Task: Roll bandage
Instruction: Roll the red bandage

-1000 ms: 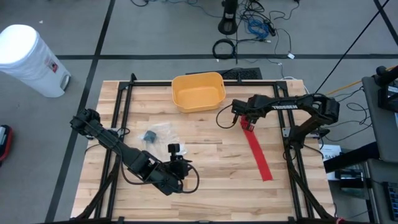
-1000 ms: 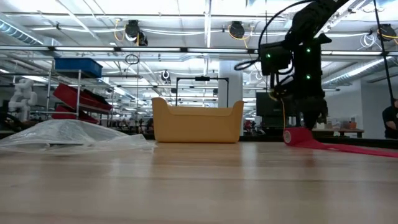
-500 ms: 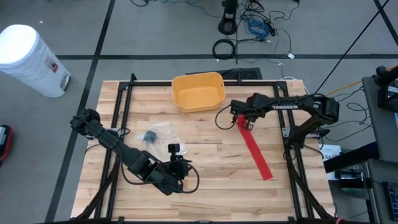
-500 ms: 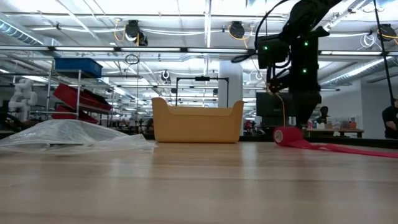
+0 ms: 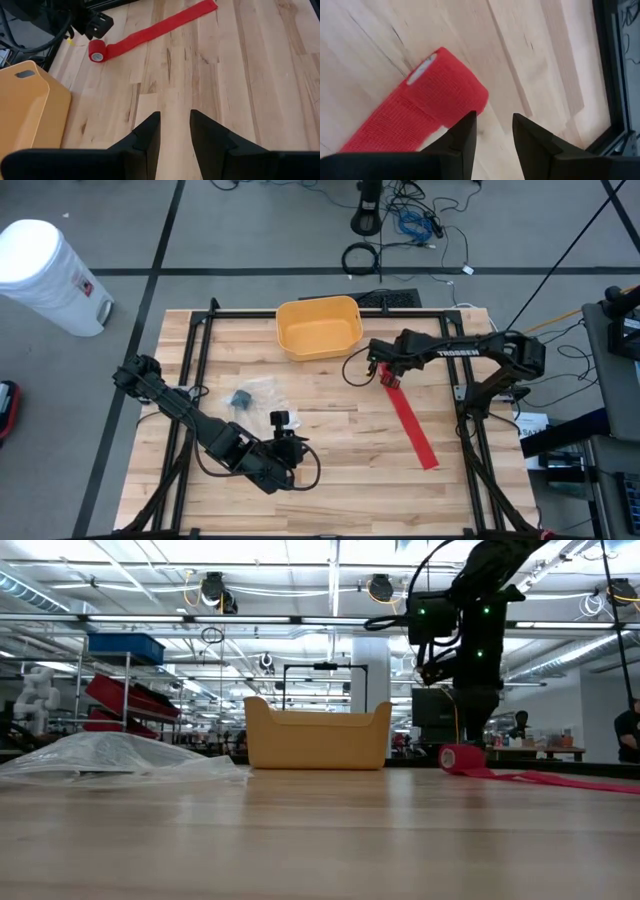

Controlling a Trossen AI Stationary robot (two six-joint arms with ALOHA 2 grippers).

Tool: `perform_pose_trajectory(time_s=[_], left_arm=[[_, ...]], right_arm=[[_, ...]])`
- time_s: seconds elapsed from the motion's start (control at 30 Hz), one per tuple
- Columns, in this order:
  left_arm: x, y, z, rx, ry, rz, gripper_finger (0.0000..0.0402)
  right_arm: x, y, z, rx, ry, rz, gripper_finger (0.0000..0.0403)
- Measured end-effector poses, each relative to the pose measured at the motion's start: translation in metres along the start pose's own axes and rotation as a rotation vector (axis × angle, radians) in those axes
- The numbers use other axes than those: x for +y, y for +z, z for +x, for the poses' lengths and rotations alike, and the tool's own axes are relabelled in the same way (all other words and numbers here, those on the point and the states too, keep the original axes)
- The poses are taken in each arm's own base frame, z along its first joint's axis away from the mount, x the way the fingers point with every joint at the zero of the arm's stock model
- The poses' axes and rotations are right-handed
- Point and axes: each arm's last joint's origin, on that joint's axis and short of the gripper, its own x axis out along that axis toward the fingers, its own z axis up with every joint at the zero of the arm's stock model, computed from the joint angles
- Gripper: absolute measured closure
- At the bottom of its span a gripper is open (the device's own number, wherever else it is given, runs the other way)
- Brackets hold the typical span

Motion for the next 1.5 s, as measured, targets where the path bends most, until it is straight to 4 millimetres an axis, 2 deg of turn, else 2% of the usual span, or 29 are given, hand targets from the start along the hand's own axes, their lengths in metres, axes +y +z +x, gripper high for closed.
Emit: perform_pose_trajectory(time_s=[0.13, 0.37, 0.5, 0.63, 0.8, 1.1, 1.5], left_arm=[[0.000, 0.000, 0.000, 0.001, 0.000, 0.001, 0.0290], [0.000, 0.000, 0.000, 0.001, 0.001, 0.003, 0.0290], [0.000, 0.000, 0.000, 0.001, 0.001, 0.001, 0.0290], [0.000, 0.000, 0.000, 0.001, 0.001, 0.000, 0.0290], [0.000, 0.000, 0.000, -0.001, 0.000, -0.002, 0.0290], [0.000, 0.000, 0.000, 0.000, 0.001, 0.000, 0.0290], [0.000, 0.000, 0.000, 0.000, 0.001, -0.001, 0.0290]], right_arm=[[0.004, 0.000, -0.002, -0.013, 0.002, 0.076, 0.0289], [0.032, 0.010, -0.017, -0.217, -0.001, 0.225, 0.0289], [0.043, 0.008, -0.022, -0.255, -0.022, 0.322, 0.0281], [0.057, 0.004, -0.015, -0.233, -0.076, 0.336, 0.0253], [0.071, 0.006, 0.003, -0.218, -0.167, 0.296, 0.0210], [0.070, 0.008, 0.026, -0.155, -0.255, 0.289, 0.0175], [0.069, 0.003, 0.029, -0.087, -0.262, 0.227, 0.0175]])
